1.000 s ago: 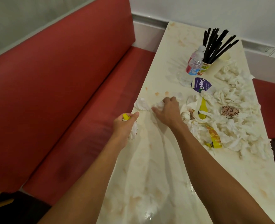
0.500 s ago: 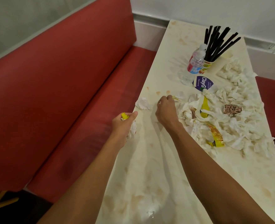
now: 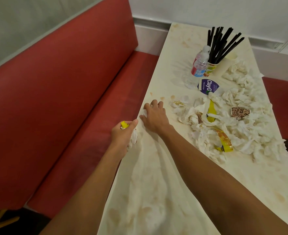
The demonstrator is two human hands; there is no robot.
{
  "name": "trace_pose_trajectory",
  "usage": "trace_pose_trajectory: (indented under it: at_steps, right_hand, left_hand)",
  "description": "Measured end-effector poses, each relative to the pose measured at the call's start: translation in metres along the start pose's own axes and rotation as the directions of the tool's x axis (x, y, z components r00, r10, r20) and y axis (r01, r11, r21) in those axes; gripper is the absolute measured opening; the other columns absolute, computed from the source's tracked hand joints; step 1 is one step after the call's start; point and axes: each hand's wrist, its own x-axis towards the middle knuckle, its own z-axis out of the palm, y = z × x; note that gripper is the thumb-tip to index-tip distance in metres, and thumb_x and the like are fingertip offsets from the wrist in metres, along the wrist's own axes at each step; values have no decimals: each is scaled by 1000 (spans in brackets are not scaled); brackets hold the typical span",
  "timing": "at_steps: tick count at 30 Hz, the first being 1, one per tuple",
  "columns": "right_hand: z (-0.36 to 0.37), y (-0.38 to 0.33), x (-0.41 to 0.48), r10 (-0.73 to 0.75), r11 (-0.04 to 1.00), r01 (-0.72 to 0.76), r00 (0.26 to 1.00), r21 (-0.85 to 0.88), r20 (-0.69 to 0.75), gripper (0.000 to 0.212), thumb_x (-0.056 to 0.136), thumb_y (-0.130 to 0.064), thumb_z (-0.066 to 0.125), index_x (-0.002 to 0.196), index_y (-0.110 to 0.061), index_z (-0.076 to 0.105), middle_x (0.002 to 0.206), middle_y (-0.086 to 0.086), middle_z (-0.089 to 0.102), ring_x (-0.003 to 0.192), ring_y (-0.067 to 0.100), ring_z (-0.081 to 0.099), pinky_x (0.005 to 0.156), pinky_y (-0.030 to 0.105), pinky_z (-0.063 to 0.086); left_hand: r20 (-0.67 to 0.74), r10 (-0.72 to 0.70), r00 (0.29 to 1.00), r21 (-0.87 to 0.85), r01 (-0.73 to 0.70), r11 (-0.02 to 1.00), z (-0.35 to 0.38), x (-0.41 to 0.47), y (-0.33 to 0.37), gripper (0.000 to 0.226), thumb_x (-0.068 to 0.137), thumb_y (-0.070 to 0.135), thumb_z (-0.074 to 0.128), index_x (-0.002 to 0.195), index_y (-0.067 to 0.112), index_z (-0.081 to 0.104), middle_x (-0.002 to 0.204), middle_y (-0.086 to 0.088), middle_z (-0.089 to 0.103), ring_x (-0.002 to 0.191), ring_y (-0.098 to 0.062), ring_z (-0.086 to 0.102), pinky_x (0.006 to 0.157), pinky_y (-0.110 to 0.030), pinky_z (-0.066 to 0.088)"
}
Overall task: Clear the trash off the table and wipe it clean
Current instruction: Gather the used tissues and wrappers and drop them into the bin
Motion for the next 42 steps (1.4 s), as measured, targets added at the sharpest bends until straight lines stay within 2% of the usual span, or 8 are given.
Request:
trace_pose_trajectory:
  at_steps: [3, 7, 15, 20, 26, 33, 38, 42]
  right_hand:
    - [-5, 9, -8, -37, 996, 39, 999, 81, -23, 35, 101, -28, 58, 129, -7, 52, 127, 15, 51, 116, 35, 45, 96, 47, 48]
    - [-26, 29, 0, 66, 974, -30, 986, 224, -152, 28, 98, -6, 47, 123, -4, 58, 118, 18, 54, 107, 35, 50, 92, 51, 50]
    - [-65, 96, 39, 390, 915, -395, 918, -79, -70, 42, 96, -2, 55, 137, -12, 63, 144, 18, 41, 126, 43, 45, 106, 49, 42]
    - [-57, 99, 35, 308, 950, -302, 946, -74, 99, 45, 104, -12, 50, 146, -25, 58, 138, 16, 48, 129, 41, 45, 106, 45, 40]
    - [-53, 83, 25, 189, 981, -182, 973, -65, 133, 47, 101, -50, 62, 140, -23, 65, 140, 14, 50, 131, 35, 42, 109, 46, 38]
    - [-65, 69, 12, 52, 999, -50, 983, -13, 176, 51, 91, -31, 79, 136, -15, 63, 133, 14, 55, 124, 33, 46, 102, 41, 44]
    - [-70, 68, -9, -10, 998, 2, 991, 61, 131, 32, 91, -8, 69, 123, -12, 65, 119, 13, 59, 115, 32, 47, 83, 33, 39]
    - [-80, 68, -33, 6, 982, -9, 1000, 190, 19, 31, 91, -8, 69, 121, -14, 72, 115, 14, 62, 111, 34, 53, 84, 32, 40]
  left_hand:
    - [1, -18, 1000, -17, 18, 1000, 4, 0, -4, 24, 87, 36, 84, 85, 18, 69, 73, -12, 63, 61, -26, 56, 56, -32, 40]
    - [10, -33, 999, -5, 33, 999, 11, -3, -4, 24, 91, 34, 81, 84, 17, 67, 67, -12, 60, 48, -22, 50, 50, -27, 34]
    - [8, -22, 1000, 3, 22, 1000, 15, -3, -6, 24, 92, 33, 80, 84, 16, 65, 63, -9, 59, 53, -23, 49, 51, -27, 31]
    - [20, -28, 999, 11, 28, 1000, 14, -2, -7, 23, 92, 33, 79, 86, 16, 65, 63, -10, 58, 53, -23, 48, 50, -26, 30]
    - [33, -23, 999, 1, 23, 1000, 18, -3, -9, 22, 92, 31, 80, 86, 15, 65, 62, -9, 57, 59, -24, 50, 54, -29, 34]
    - [39, -13, 999, -4, 13, 1000, 26, -11, -8, 23, 90, 30, 81, 85, 16, 64, 65, -10, 56, 50, -23, 50, 51, -30, 36]
    - [46, 22, 999, 13, -23, 1000, 29, -21, -7, 24, 89, 29, 83, 84, 13, 65, 64, -7, 60, 47, -21, 56, 47, -26, 45]
    - [63, 41, 997, 7, -42, 999, 31, -32, -6, 25, 88, 28, 84, 78, 16, 65, 62, -6, 60, 52, -23, 56, 51, -28, 48]
